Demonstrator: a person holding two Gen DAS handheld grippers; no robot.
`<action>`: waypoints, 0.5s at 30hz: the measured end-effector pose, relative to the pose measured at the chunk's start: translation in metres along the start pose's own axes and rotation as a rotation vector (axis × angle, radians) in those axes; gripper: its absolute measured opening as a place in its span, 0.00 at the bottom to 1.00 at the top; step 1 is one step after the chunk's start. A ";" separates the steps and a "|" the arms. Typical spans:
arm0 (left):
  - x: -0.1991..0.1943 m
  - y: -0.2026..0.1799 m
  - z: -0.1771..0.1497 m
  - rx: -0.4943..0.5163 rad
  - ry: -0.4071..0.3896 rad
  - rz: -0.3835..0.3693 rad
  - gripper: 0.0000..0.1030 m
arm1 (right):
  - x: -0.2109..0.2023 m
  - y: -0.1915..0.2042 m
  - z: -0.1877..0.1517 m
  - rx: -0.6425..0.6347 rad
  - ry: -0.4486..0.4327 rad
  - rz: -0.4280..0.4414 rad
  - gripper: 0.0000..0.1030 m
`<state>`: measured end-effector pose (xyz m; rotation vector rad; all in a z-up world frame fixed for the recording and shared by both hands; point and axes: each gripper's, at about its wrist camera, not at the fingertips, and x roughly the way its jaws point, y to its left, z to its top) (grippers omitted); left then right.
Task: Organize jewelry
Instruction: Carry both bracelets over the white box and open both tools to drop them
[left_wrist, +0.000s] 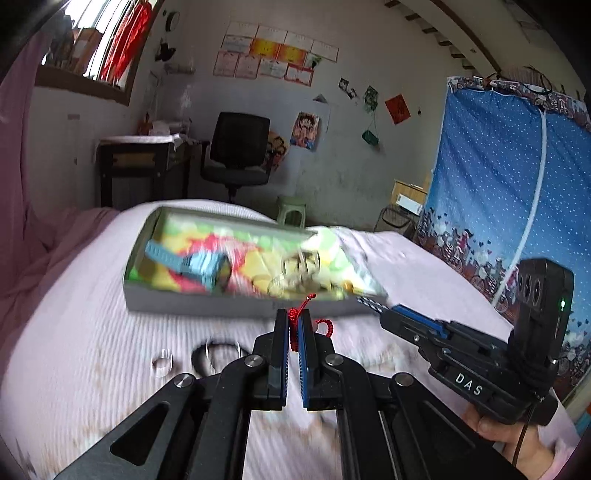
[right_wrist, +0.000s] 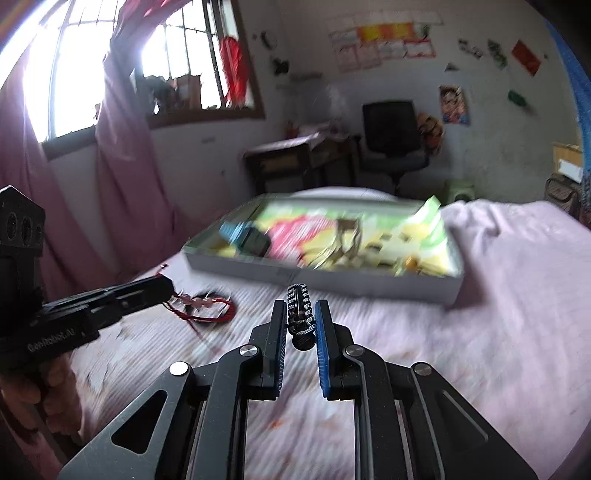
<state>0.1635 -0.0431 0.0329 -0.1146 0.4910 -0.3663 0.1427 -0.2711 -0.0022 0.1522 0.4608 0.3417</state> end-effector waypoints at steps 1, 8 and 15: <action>0.003 -0.001 0.005 -0.001 -0.003 0.003 0.05 | 0.003 -0.005 0.005 0.012 -0.012 -0.011 0.13; 0.046 -0.001 0.040 -0.009 -0.012 0.079 0.05 | 0.043 -0.028 0.027 0.097 -0.006 -0.073 0.13; 0.095 0.008 0.044 -0.050 0.070 0.137 0.05 | 0.075 -0.043 0.035 0.129 0.028 -0.106 0.13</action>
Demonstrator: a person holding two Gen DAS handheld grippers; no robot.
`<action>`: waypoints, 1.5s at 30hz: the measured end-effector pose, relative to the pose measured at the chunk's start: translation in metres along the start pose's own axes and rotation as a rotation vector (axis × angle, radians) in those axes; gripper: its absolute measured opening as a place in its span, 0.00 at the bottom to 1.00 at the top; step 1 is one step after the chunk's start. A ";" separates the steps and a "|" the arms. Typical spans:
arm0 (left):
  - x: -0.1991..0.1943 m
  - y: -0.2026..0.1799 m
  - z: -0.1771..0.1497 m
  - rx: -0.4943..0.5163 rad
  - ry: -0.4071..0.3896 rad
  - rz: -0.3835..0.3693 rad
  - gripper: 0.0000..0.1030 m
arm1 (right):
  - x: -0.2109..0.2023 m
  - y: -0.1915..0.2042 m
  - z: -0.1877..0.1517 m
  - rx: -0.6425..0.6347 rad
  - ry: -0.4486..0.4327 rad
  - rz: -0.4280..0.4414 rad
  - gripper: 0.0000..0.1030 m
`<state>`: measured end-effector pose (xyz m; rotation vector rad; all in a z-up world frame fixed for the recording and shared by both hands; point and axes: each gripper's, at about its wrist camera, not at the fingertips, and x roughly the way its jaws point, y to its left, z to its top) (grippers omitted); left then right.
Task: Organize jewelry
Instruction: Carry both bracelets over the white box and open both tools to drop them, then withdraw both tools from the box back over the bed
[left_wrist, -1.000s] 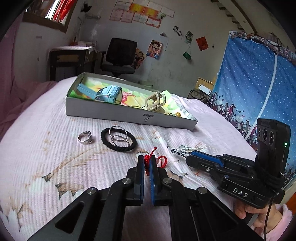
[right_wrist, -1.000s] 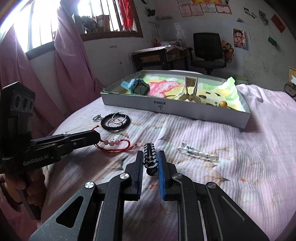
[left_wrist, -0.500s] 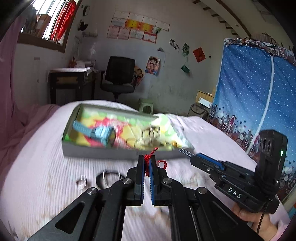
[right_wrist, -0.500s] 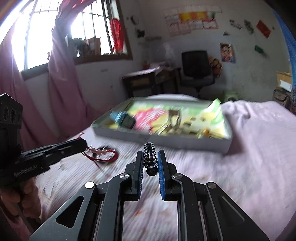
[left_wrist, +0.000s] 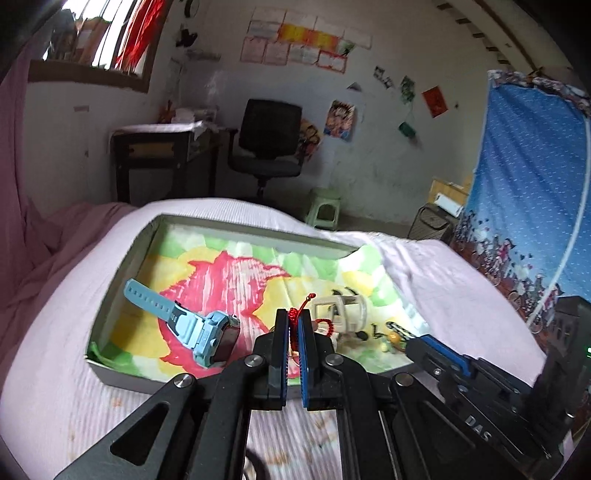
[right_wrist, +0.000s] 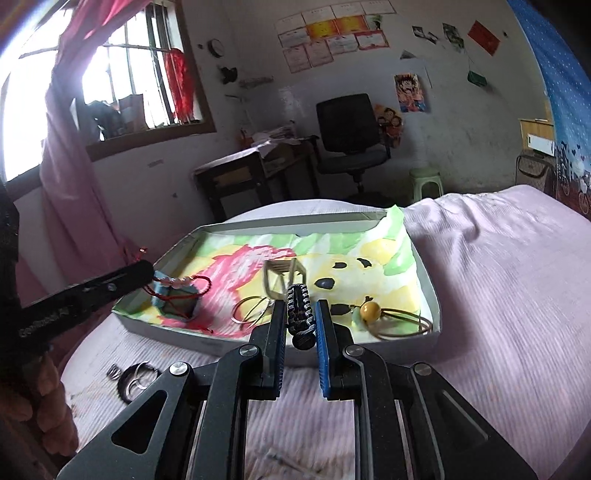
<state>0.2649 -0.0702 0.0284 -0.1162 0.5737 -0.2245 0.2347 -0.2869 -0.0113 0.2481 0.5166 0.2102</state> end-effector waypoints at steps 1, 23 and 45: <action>0.005 0.000 -0.001 -0.002 0.012 0.007 0.05 | 0.003 -0.001 0.000 0.001 0.006 -0.002 0.13; 0.051 0.009 -0.012 -0.052 0.218 0.076 0.07 | 0.039 -0.014 -0.010 0.064 0.100 -0.022 0.13; -0.031 0.019 -0.020 -0.091 0.015 0.022 0.79 | -0.043 0.001 -0.006 -0.043 -0.131 -0.060 0.66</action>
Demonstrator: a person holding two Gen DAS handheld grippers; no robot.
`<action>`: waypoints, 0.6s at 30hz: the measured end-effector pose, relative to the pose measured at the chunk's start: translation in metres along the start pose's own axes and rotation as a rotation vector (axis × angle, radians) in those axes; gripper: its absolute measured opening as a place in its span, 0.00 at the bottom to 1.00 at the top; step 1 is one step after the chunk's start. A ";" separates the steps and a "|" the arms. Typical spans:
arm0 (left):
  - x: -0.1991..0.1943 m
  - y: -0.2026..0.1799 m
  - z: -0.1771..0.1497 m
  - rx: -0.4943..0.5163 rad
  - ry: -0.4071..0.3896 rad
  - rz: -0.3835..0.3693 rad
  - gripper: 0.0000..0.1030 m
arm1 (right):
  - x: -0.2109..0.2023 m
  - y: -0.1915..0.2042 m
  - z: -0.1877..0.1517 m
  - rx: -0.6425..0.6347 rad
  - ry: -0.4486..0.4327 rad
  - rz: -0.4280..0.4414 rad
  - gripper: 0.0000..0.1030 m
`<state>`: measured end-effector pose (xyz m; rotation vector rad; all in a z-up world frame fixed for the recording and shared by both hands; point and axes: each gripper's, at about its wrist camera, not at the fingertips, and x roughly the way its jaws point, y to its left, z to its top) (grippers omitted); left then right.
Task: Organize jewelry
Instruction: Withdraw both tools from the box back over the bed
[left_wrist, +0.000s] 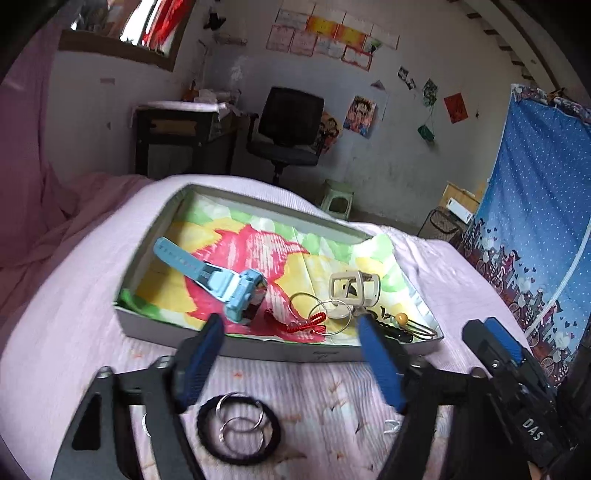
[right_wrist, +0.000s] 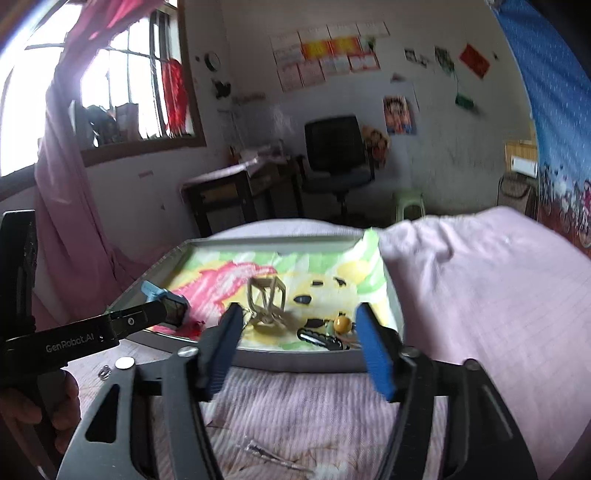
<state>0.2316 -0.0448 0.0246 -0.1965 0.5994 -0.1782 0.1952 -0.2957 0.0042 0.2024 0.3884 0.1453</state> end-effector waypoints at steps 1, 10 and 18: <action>-0.006 0.000 -0.001 0.006 -0.014 0.003 0.85 | -0.007 0.000 0.000 0.000 -0.018 0.001 0.72; -0.055 0.003 -0.018 0.079 -0.136 0.040 0.98 | -0.049 0.004 -0.002 -0.002 -0.114 0.020 0.99; -0.086 0.016 -0.034 0.100 -0.198 0.027 0.99 | -0.079 0.016 -0.010 -0.074 -0.126 0.054 0.99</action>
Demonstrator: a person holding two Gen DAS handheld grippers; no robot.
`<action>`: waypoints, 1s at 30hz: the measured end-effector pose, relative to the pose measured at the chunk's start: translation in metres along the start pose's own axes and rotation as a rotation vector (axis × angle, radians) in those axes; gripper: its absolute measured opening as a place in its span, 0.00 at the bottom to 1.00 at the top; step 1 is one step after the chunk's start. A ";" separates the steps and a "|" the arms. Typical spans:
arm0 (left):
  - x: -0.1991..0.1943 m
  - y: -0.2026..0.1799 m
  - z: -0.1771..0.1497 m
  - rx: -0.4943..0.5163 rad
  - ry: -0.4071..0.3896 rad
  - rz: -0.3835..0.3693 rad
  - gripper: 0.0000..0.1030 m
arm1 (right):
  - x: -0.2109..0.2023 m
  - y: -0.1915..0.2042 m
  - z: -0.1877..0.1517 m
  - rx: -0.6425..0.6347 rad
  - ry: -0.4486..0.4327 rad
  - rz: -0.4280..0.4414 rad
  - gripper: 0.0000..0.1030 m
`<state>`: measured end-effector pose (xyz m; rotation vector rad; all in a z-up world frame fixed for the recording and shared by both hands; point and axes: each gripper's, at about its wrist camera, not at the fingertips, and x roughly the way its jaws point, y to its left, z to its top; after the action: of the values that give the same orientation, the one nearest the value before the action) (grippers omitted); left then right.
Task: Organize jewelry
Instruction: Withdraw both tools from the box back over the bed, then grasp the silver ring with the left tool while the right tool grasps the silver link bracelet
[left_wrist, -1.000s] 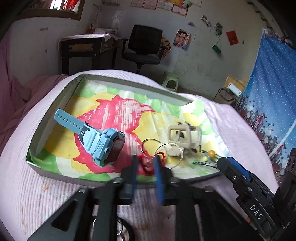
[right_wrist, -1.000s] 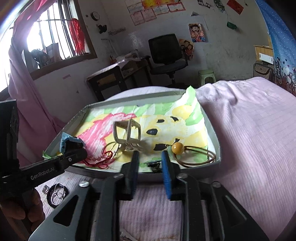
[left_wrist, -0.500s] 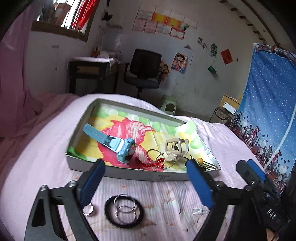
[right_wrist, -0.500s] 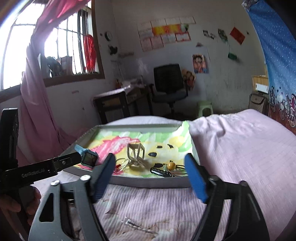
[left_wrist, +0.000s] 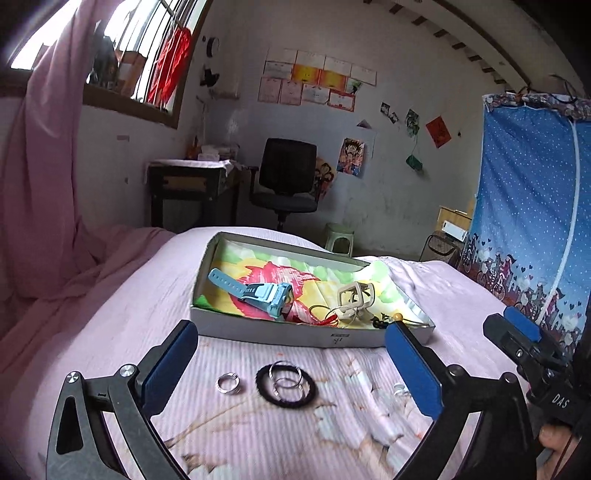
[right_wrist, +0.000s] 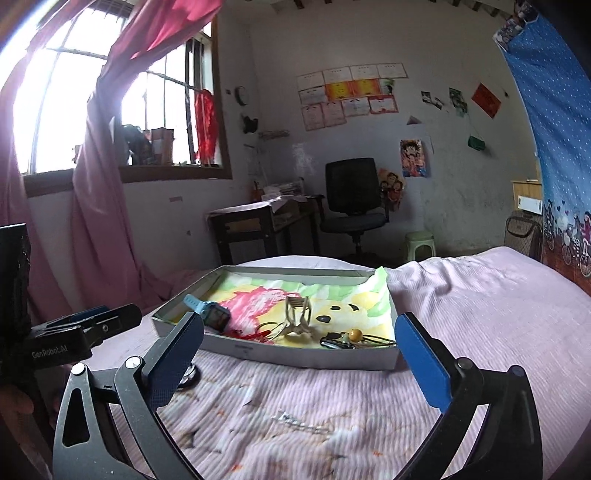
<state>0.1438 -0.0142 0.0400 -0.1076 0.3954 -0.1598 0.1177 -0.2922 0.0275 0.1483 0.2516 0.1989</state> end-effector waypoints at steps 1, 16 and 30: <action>-0.003 0.000 -0.002 0.008 -0.004 0.003 0.99 | -0.003 0.002 0.000 -0.007 0.002 0.000 0.99; -0.012 0.024 -0.034 -0.021 0.059 0.059 0.99 | -0.001 0.003 -0.021 -0.053 0.139 -0.007 0.99; 0.020 0.042 -0.048 -0.075 0.252 0.059 0.99 | 0.034 0.006 -0.040 -0.062 0.323 -0.073 0.99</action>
<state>0.1490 0.0198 -0.0172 -0.1500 0.6554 -0.0998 0.1382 -0.2744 -0.0172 0.0448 0.5705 0.1576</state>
